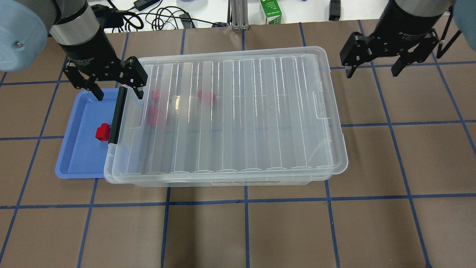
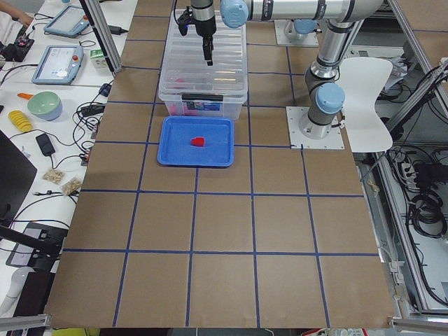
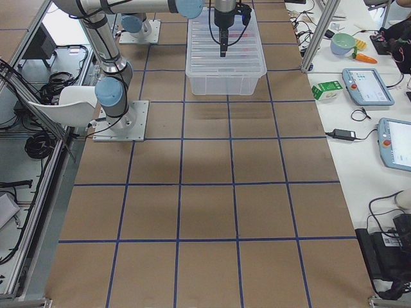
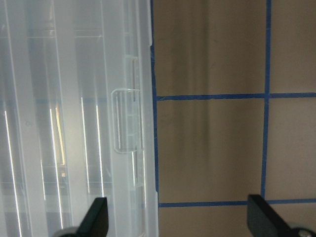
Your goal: Place red block in blue tray from box
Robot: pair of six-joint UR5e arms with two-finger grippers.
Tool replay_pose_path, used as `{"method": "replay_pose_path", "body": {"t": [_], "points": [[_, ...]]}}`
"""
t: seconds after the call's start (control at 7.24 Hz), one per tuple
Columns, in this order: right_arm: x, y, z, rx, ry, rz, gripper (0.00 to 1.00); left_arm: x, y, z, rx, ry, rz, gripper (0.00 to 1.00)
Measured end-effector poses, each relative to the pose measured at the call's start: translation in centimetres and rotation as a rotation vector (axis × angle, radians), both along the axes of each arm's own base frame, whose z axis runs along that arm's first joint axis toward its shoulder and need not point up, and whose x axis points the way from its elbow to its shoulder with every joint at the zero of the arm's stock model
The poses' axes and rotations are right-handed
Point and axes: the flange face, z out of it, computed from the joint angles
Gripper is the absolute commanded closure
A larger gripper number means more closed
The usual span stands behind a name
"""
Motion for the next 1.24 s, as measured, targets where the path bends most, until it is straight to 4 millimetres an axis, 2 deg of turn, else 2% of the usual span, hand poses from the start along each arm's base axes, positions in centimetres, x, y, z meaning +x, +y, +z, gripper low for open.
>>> {"method": "replay_pose_path", "body": {"t": [0.14,0.28,1.24], "points": [[2.0,0.1,-0.3,0.003,-0.003,0.019,0.00,0.0,0.2,-0.1,0.000,0.000,-0.002,0.00],[3.0,0.1,-0.5,0.003,-0.007,0.028,0.00,0.0,0.3,0.0,0.000,0.001,-0.004,0.00],[3.5,-0.5,0.0,-0.040,-0.011,0.036,0.00,-0.2,1.0,0.7,-0.010,0.009,-0.008,0.00]]}}
